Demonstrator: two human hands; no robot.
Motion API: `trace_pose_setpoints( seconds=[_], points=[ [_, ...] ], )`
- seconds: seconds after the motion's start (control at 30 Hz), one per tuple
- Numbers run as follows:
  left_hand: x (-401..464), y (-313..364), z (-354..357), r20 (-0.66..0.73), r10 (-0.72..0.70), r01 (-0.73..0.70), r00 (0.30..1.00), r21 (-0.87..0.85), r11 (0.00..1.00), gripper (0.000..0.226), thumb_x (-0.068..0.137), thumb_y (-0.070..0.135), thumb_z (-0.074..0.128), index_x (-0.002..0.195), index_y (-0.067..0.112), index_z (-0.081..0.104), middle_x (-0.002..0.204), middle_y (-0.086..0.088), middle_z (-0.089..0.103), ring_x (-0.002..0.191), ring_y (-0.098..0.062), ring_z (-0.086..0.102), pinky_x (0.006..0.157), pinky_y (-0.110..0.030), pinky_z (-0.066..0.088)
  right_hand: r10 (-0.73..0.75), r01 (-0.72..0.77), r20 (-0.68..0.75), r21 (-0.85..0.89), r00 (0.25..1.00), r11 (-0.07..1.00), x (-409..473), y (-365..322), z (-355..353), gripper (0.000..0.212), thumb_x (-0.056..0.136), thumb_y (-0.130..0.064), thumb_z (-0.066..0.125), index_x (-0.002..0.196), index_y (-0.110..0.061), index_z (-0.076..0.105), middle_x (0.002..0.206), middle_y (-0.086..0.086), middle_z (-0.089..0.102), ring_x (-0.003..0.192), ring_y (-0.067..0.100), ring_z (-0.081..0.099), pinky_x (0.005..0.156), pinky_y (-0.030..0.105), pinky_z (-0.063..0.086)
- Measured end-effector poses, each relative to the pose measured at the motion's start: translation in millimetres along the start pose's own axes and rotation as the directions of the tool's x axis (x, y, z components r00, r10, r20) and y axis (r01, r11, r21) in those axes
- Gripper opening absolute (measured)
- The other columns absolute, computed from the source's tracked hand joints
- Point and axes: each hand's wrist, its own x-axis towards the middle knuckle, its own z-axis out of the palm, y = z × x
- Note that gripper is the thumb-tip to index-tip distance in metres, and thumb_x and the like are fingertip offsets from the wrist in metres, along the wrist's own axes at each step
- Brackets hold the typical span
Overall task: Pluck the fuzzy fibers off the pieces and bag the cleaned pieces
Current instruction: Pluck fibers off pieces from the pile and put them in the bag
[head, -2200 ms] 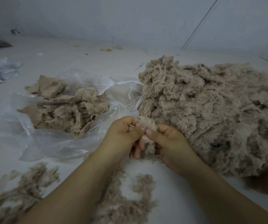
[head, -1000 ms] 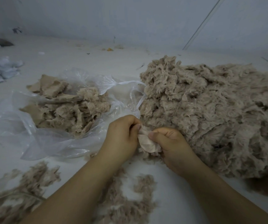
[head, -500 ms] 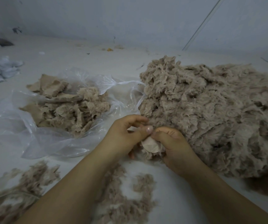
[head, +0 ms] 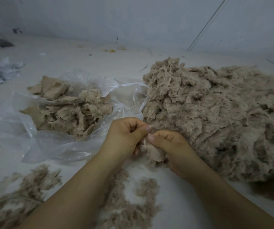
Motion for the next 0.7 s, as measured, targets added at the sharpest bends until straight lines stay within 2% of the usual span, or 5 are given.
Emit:
trace_pose_setpoints(
  seconds=[0.1,0.27,0.43,0.57,0.7],
  points=[
    [-1,-1,2,-0.025,0.032,-0.032,0.999,-0.005,0.999,0.018,0.089,0.01,0.068,0.071,0.01,0.069,0.048,-0.002,0.058,0.036,-0.01,0.049,0.035,-0.018,0.038,-0.027,0.027,0.0,-0.039,1.0,0.999,0,2,1,0.029,0.089,-0.03,0.064,0.075,-0.007,0.073,0.066,0.018,0.064,0.053,0.021,0.056,0.05,0.027,0.047],
    [6,-1,-7,-0.269,0.105,-0.095,0.957,0.05,0.994,0.022,0.092,0.01,0.065,0.07,0.008,0.065,0.047,-0.003,0.054,0.035,-0.013,0.042,0.037,-0.021,0.035,0.014,-0.011,-0.042,0.062,0.999,0.998,1,4,-2,0.024,0.089,-0.032,0.063,0.08,-0.014,0.077,0.062,0.01,0.067,0.047,0.016,0.06,0.043,0.022,0.046],
    [-2,2,2,0.037,-0.149,0.145,0.988,0.104,0.984,0.059,0.073,0.057,0.065,0.073,-0.002,0.062,0.049,-0.01,0.056,0.032,-0.02,0.042,0.034,-0.019,0.032,0.022,-0.014,-0.09,0.082,0.996,0.997,2,7,-2,0.038,0.084,-0.051,0.07,0.081,-0.014,0.073,0.068,0.016,0.069,0.05,0.023,0.062,0.046,0.029,0.05],
    [-1,1,0,0.108,-0.164,0.16,0.981,0.043,0.986,0.034,0.088,0.03,0.07,0.064,0.006,0.062,0.046,-0.007,0.05,0.031,-0.015,0.035,0.034,-0.016,0.026,-0.004,0.015,-0.099,0.113,0.995,0.994,6,10,-3,0.041,0.091,-0.043,0.066,0.094,-0.003,0.072,0.087,0.033,0.067,0.075,0.039,0.061,0.067,0.047,0.051],
    [0,0,0,0.027,-0.168,0.169,0.985,-0.091,0.981,0.034,0.093,0.026,0.064,0.064,0.008,0.059,0.046,-0.006,0.047,0.03,-0.015,0.032,0.035,-0.014,0.022,-0.018,0.033,-0.126,0.117,0.992,0.993,6,10,-3,0.028,0.093,-0.033,0.064,0.087,-0.008,0.075,0.075,0.02,0.069,0.061,0.024,0.064,0.054,0.03,0.053]
  ],
)
